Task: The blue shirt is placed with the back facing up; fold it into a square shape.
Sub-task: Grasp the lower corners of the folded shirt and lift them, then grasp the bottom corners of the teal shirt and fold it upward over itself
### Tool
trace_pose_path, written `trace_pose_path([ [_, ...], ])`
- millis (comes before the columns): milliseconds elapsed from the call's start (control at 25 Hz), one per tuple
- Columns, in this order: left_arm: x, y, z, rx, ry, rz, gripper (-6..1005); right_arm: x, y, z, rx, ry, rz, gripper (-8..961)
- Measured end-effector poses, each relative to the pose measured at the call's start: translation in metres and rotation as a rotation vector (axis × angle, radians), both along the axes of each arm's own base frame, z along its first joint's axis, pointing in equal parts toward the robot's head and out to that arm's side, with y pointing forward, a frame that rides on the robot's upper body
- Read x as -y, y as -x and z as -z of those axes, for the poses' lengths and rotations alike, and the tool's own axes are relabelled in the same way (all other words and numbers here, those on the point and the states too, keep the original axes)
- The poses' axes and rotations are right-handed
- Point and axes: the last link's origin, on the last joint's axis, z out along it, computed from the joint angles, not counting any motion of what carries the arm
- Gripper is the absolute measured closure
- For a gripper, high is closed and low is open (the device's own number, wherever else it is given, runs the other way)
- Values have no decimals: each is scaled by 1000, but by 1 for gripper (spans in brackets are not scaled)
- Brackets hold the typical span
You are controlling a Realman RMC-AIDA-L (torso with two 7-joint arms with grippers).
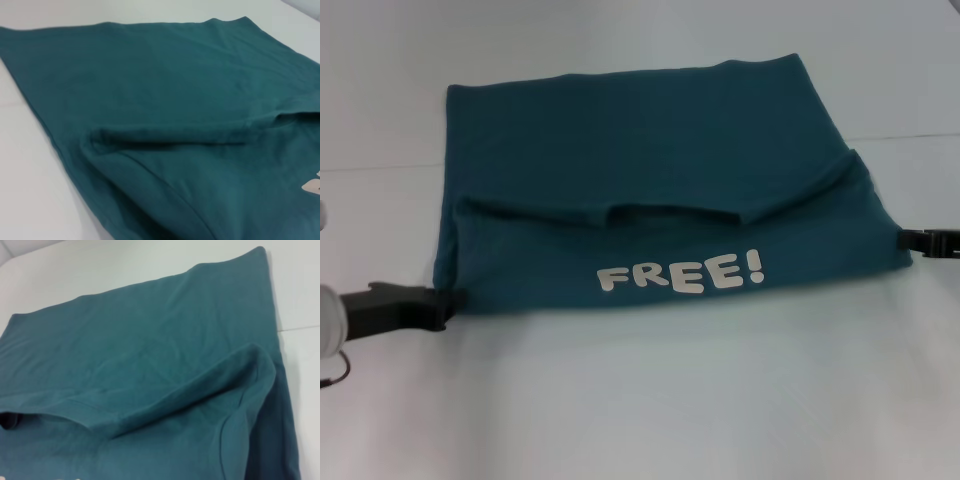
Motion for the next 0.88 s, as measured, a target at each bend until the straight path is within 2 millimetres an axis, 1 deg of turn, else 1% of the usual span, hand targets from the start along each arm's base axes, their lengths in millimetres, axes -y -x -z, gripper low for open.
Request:
trace_pose_path([
  [80,8,4,-3,25,15,-14,948,9,-2,-1,-1,17,-19,952],
  [120,8,4,-3,25,15,-14,948,14,-4,0,-3,29,-28,952],
  [160,14,6,-4,44,28,-21,948,21,-6,0,-7,40,-36,952],
  [200,24,9,-6,85,49,-32,948,27,-8,0,-12,48,-48,952],
  [320,38,15,-9,138,71,-39,948,47,-16,-3,-34,62,-76,952],
  [520,66,25,-14,241,117,-41,948,79,-30,-14,-65,66,-109,953],
  [640,88,31,-16,321,152,-40,948,94,-35,-17,-77,71,-122,953],
  [720,96,33,-16,339,169,-42,948,106,-38,-18,-84,91,-136,953],
  [760,101,34,-15,352,183,-44,948,106,-38,-18,-84,91,-136,953],
  [880,115,37,-15,380,210,-54,948,119,-39,-15,-97,122,-161,952],
])
